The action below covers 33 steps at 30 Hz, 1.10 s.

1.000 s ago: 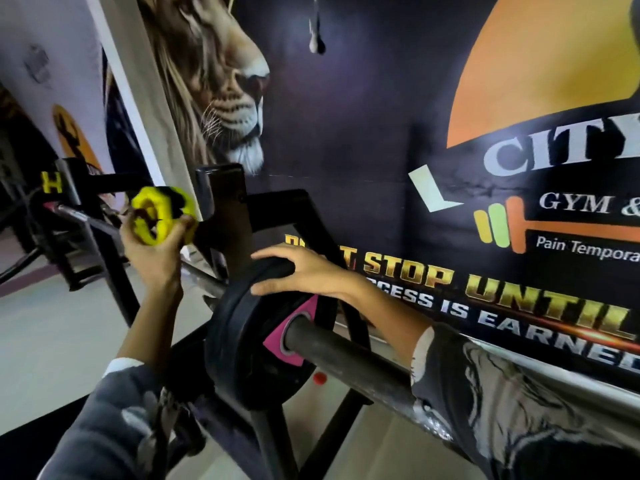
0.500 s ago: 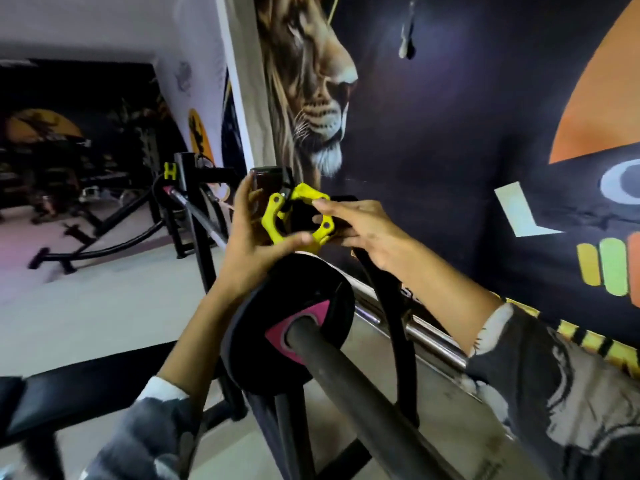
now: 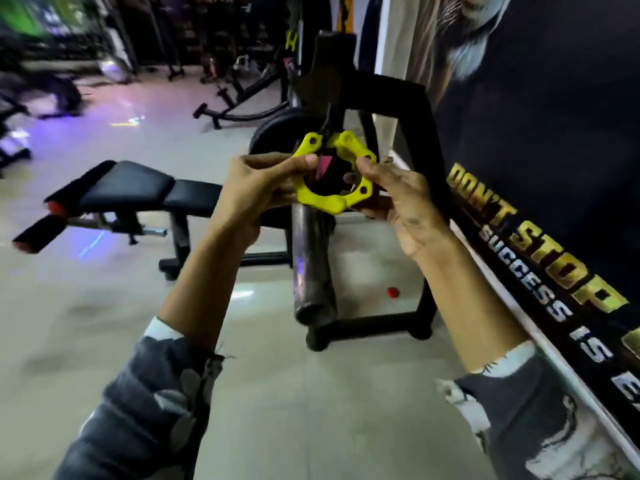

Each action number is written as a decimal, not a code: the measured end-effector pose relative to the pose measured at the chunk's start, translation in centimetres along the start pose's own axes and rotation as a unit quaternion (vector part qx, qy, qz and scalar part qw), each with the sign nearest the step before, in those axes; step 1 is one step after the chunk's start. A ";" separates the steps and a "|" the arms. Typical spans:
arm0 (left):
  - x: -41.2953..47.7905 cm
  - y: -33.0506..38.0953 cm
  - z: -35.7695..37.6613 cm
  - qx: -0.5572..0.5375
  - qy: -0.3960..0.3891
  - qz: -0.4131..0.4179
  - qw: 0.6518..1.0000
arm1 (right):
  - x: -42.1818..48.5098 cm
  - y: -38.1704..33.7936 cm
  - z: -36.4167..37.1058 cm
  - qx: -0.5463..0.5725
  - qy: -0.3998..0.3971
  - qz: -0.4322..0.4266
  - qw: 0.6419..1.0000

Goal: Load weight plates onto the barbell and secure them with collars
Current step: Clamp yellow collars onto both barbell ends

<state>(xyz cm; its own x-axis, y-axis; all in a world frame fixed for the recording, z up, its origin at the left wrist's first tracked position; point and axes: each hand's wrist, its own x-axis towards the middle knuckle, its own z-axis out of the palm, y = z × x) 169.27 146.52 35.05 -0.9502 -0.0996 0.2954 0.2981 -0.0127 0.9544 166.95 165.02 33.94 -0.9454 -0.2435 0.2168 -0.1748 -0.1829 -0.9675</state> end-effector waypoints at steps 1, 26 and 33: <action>-1.5 0.1 -0.2 0.005 -0.002 -0.007 1.000 | -1.3 0.1 0.1 0.001 -0.008 -0.004 1.000; -13.1 -8.6 -1.1 -0.014 -0.011 -0.026 1.000 | -10.1 9.8 0.9 0.066 0.019 0.074 0.995; -4.4 -10.3 -1.9 -0.014 -0.015 -0.047 0.999 | -1.6 11.0 0.9 0.086 -0.004 0.085 0.993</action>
<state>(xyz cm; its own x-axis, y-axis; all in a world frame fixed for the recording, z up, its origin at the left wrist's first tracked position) 170.57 145.20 23.78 -0.9763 -0.0665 0.2061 0.2095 -0.0489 0.9766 166.75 162.54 23.03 -0.9547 -0.2927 0.0533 0.0381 -0.2982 -0.9537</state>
